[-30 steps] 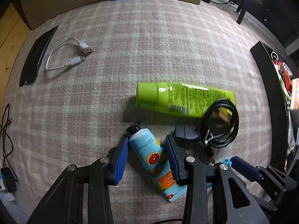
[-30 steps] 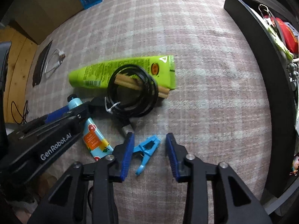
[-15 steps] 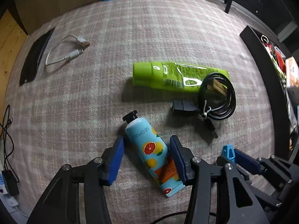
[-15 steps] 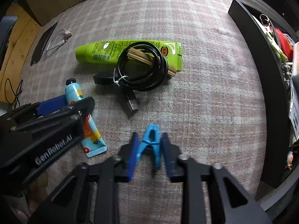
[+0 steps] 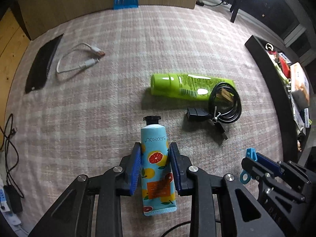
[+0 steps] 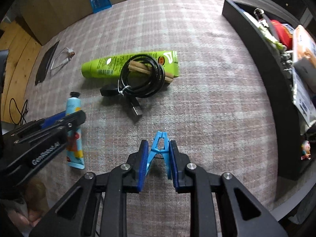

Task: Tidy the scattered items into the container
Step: 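Carry the tube and clothespin to the black tray and release both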

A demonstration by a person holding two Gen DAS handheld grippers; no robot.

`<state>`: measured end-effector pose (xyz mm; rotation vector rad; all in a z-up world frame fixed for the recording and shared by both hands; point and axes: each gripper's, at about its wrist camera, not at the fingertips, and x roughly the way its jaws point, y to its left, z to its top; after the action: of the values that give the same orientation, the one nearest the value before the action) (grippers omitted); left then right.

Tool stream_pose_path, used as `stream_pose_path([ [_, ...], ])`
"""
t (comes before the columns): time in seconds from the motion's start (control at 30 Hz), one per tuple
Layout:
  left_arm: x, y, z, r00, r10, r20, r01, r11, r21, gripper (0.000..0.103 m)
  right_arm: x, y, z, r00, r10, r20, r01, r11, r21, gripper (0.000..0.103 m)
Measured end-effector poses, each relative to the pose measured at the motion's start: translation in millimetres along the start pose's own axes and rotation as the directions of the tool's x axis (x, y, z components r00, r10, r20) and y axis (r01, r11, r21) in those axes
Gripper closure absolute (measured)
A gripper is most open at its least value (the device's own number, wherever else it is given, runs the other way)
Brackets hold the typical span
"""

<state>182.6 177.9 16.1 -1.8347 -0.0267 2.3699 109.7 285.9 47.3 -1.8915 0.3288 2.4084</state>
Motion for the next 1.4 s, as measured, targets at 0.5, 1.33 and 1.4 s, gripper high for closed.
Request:
stream_pose_path([
  [0.5, -50.8, -99.1, -2.3, 0.991, -0.099, 0.093, 0.084, 0.984, 0.156, 0.076, -64.7, -74.3, 10.3, 0.989, -0.024, 0.145, 0.004, 0.991, 0.135, 0.082],
  [1.33, -55.6, -386.2, 145.2, 0.976, -0.198, 0.085, 0.163, 0.936, 0.311, 0.076, -120.4, -374.3, 60.3, 0.977, -0.088, 0.193, 0.056, 0.985, 0.166, 0.082],
  [1.4, -53.5, -398.8, 149.2, 0.977, -0.196, 0.084, 0.160, 0.934, 0.321, 0.076, -121.6, -384.6, 65.6, 0.977, -0.086, 0.196, 0.054, 0.985, 0.162, 0.082],
])
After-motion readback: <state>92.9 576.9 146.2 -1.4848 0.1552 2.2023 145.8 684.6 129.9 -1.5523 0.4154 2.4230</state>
